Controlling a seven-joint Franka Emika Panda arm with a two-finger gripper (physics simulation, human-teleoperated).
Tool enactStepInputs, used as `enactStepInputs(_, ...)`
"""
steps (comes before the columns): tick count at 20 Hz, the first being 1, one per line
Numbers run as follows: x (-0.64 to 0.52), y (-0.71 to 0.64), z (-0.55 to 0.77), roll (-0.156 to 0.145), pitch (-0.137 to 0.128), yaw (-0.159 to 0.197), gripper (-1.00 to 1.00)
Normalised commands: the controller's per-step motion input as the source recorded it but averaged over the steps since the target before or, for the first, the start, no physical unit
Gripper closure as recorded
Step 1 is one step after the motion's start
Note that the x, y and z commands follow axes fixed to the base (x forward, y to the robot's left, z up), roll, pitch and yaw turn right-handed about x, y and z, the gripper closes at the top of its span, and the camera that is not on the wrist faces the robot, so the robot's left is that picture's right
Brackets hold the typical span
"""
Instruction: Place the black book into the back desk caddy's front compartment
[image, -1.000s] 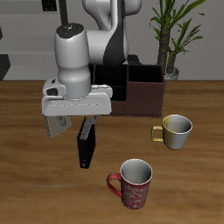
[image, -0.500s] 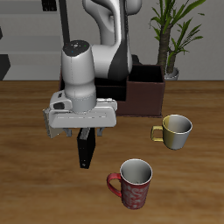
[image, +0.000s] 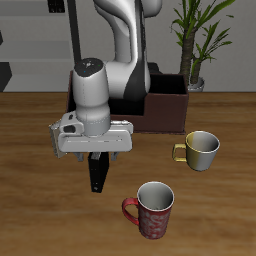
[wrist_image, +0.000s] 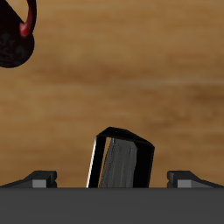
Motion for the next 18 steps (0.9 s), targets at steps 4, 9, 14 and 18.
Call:
enactStepInputs(4, -0.10, -0.10, -0.28, -0.010, 0.013, -0.011, 1.00)
enactStepInputs(9, 0.02, -0.16, -0.16, -0.029, 0.014, -0.030, 1.00)
enactStepInputs(14, -0.06, 0.17, 0.24, 0.029, -0.024, 0.039, 1.00)
enactStepInputs(18, -0.12, 0.40, 0.34, 0.082, 0.021, 0.129, 1.00)
